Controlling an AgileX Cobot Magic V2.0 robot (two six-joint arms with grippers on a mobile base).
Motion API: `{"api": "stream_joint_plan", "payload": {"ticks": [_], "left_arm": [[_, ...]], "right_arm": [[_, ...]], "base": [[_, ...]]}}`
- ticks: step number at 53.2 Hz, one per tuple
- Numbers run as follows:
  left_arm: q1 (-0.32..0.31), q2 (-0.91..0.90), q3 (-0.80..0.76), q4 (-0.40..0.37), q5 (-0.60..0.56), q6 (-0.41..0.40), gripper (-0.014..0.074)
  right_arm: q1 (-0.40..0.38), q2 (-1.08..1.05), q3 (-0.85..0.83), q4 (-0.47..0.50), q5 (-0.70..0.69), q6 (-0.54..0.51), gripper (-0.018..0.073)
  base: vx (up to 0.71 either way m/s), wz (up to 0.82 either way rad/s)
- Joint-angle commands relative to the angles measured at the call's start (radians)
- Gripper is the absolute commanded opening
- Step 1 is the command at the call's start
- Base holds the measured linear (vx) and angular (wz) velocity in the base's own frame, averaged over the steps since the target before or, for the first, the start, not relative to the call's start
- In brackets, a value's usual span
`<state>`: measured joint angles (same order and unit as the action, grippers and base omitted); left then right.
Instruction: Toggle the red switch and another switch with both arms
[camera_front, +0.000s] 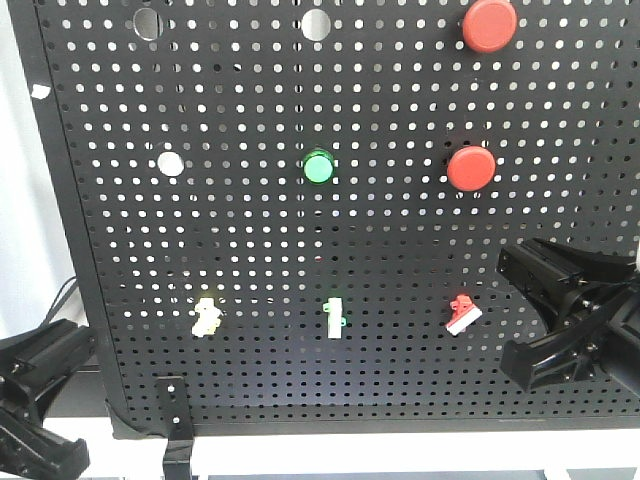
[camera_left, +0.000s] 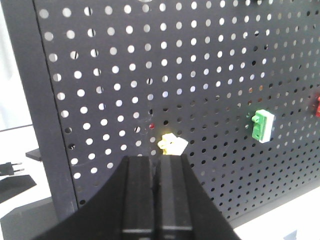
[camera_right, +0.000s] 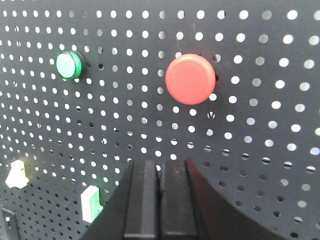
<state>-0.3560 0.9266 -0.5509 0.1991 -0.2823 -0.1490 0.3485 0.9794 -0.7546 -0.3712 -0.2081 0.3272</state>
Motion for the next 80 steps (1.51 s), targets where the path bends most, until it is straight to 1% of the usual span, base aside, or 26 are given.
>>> {"api": "stream_joint_plan", "payload": {"ticks": [1, 10, 15, 20, 22, 26, 29, 36, 40, 44, 48, 50, 52, 57, 80], "left_arm": [[-0.006, -0.018, -0.027, -0.011, -0.072, -0.012, 0.0003], [-0.005, -0.018, -0.026, -0.011, -0.066, -0.012, 0.0003], [-0.005, -0.048, -0.026, -0.013, -0.009, -0.012, 0.0003], [0.004, -0.127, 0.013, -0.057, 0.03, -0.003, 0.0003], [0.022, -0.164, 0.041, -0.069, 0.03, 0.004, 0.0003], [0.085, -0.266, 0.124, -0.092, 0.024, 0.017, 0.0003], [0.136, -0.348, 0.207, -0.092, 0.022, 0.017, 0.0003], [0.227, -0.577, 0.385, -0.093, 0.022, 0.017, 0.0003], [0.263, -0.684, 0.473, -0.094, 0.027, 0.017, 0.0003], [0.282, -0.803, 0.549, -0.098, 0.03, 0.017, 0.0003], [0.288, -0.897, 0.602, -0.118, 0.044, 0.017, 0.0003], [0.288, -0.934, 0.595, -0.12, 0.136, 0.017, 0.0003], [0.288, -0.967, 0.592, -0.119, 0.196, 0.018, 0.0003], [0.3, -0.955, 0.597, -0.116, 0.248, 0.018, 0.0003], [0.3, -0.956, 0.596, -0.116, 0.255, 0.018, 0.0003]], "right_arm": [[-0.003, -0.015, -0.035, 0.002, -0.073, -0.005, -0.0006], [-0.003, -0.015, -0.035, 0.002, -0.073, -0.005, -0.0006], [-0.003, -0.015, -0.035, 0.002, -0.073, -0.006, -0.0006], [-0.003, -0.015, -0.035, 0.002, -0.073, -0.006, -0.0006], [-0.003, -0.015, -0.035, 0.002, -0.073, -0.006, -0.0006], [-0.003, -0.015, -0.035, 0.002, -0.073, -0.006, -0.0006], [-0.003, -0.015, -0.035, 0.002, -0.073, -0.006, -0.0006], [-0.003, -0.015, -0.035, 0.002, -0.073, -0.006, -0.0006], [-0.003, -0.015, -0.035, 0.002, -0.073, -0.006, -0.0006], [-0.003, -0.015, -0.035, 0.002, -0.072, -0.006, -0.0006], [-0.003, -0.015, -0.035, 0.002, -0.073, -0.006, -0.0006], [-0.003, -0.015, -0.035, 0.002, -0.073, -0.006, -0.0006], [-0.003, -0.015, -0.035, 0.002, -0.074, -0.006, -0.0006], [-0.003, -0.015, -0.035, 0.002, -0.069, -0.006, -0.0006], [-0.003, -0.015, -0.035, 0.002, -0.066, -0.006, -0.0006]], "base": [[0.0, 0.0], [0.0, 0.0], [0.0, 0.0], [0.0, 0.0], [0.0, 0.0], [0.0, 0.0], [0.0, 0.0], [0.0, 0.0], [0.0, 0.0], [0.0, 0.0], [0.0, 0.0], [0.0, 0.0], [0.0, 0.0], [0.0, 0.0], [0.0, 0.0]]}}
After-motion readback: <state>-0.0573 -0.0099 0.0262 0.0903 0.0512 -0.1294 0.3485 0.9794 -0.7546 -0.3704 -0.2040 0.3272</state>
